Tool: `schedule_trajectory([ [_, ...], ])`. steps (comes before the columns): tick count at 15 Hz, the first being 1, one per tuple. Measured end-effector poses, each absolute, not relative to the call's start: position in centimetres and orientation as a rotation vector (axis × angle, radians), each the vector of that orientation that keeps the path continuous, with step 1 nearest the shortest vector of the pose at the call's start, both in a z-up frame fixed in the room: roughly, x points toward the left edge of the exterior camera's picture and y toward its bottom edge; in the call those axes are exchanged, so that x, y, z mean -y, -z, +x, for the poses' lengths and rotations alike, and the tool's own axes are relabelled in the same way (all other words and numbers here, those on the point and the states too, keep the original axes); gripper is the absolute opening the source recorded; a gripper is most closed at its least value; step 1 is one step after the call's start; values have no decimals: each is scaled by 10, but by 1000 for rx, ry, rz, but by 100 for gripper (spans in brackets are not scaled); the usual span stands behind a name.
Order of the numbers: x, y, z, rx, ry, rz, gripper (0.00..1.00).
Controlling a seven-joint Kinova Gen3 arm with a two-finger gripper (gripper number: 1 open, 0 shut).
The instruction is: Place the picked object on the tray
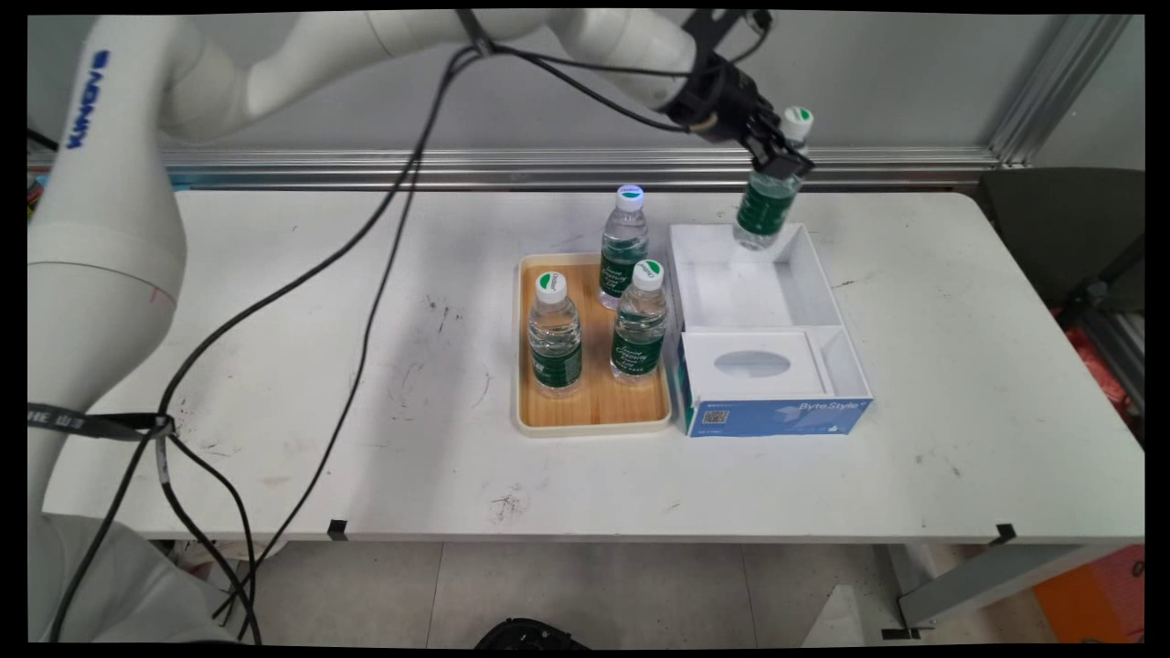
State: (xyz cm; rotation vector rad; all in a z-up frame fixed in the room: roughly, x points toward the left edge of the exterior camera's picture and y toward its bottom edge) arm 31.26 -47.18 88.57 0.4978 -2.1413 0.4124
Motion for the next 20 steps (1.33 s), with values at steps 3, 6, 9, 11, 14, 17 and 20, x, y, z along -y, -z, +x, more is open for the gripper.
schedule_trajectory([
  [3,464,-904,337,2167,-463,477,0],
  [6,459,-914,356,2193,-497,463,0],
  [9,451,-922,385,2223,-536,469,0],
  [11,446,-926,404,2240,-561,479,0],
  [14,436,-929,429,2262,-585,493,0],
  [17,422,-932,452,2277,-588,523,0],
  [20,403,-933,471,2288,-565,564,0],
])
